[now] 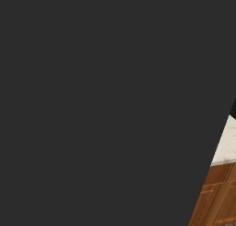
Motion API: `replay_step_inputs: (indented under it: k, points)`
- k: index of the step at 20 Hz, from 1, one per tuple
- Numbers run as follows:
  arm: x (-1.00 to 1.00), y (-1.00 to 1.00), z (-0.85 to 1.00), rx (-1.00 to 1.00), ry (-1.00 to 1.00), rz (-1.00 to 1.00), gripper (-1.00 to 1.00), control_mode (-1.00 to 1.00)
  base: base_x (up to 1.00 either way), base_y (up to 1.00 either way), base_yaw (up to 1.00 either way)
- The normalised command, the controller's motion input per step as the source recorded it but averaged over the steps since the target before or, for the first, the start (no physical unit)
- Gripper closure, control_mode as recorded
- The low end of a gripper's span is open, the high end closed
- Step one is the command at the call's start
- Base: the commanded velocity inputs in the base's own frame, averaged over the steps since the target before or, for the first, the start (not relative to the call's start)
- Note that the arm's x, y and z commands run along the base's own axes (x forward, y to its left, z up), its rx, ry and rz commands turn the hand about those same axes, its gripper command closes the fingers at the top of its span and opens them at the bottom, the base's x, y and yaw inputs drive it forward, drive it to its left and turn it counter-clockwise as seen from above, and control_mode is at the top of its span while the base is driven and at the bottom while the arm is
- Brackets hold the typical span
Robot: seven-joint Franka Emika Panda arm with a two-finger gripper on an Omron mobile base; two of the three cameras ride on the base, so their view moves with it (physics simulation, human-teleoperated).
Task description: Sort all alcoholic drinks to one cabinet, and non-alcoholic drinks to the other.
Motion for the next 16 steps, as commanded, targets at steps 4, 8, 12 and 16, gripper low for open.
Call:
replay_step_inputs:
  k: [4,8,12,16]
  points:
    - [-0.45,-0.15,0.00,0.00,0.00,-0.01,-1.00,-1.00,0.00,0.00,0.00]
    - [-0.53,-0.09,-0.01,0.00,-0.02,0.00,-1.00,-1.00,0.00,0.00,0.00]
    - [-0.58,-0.04,-0.02,-0.01,-0.02,0.00,-1.00,-1.00,0.00,0.00,0.00]
    - [-0.53,-0.02,-0.03,-0.01,-0.02,0.00,-1.00,-1.00,0.00,0.00,0.00]
